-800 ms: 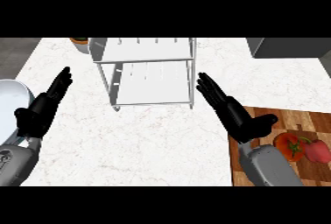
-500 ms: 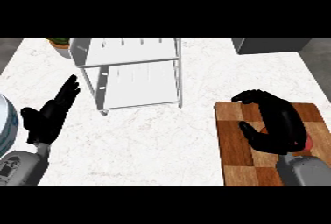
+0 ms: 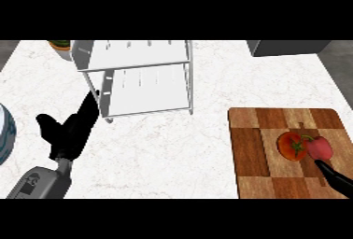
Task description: Pick the tomato from the cutting board and place it in the tiered basket
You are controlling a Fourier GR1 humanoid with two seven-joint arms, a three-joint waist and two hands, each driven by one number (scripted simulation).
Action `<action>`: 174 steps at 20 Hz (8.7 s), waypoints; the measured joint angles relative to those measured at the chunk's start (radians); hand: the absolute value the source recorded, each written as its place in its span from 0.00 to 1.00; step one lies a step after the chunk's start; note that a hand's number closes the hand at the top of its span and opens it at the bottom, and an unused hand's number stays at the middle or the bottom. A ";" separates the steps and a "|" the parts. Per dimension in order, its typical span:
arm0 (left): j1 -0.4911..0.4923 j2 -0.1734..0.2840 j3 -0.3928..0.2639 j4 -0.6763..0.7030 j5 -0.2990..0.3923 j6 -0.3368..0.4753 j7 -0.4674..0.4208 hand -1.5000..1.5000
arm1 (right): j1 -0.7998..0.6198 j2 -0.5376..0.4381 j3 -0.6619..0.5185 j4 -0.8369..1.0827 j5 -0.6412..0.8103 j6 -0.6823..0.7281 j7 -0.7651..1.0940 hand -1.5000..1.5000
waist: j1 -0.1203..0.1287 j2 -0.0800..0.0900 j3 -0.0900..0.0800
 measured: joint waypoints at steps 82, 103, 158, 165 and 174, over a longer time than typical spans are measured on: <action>0.034 -0.224 0.187 -0.128 -0.255 -0.169 0.193 0.50 | -0.001 0.191 0.078 0.015 1.152 -0.478 0.930 0.00 | 0.066 0.000 -0.016; 0.008 -0.256 0.211 -0.116 -0.287 -0.180 0.211 0.50 | -0.057 0.229 0.201 0.101 1.342 -0.507 0.870 1.00 | 0.075 -0.009 -0.042; -0.026 -0.280 0.215 -0.097 -0.307 -0.212 0.218 0.50 | -1.414 0.295 0.352 0.324 1.251 -0.004 1.854 1.00 | 0.113 0.016 -0.007; -0.037 -0.298 0.199 -0.107 -0.320 -0.205 0.228 0.50 | -1.478 0.297 0.320 0.584 1.137 -0.264 1.776 1.00 | 0.138 0.024 -0.007; -0.059 -0.309 0.182 -0.102 -0.321 -0.226 0.229 0.50 | -1.519 0.299 0.316 0.765 0.853 -0.521 1.515 0.00 | 0.178 0.036 -0.007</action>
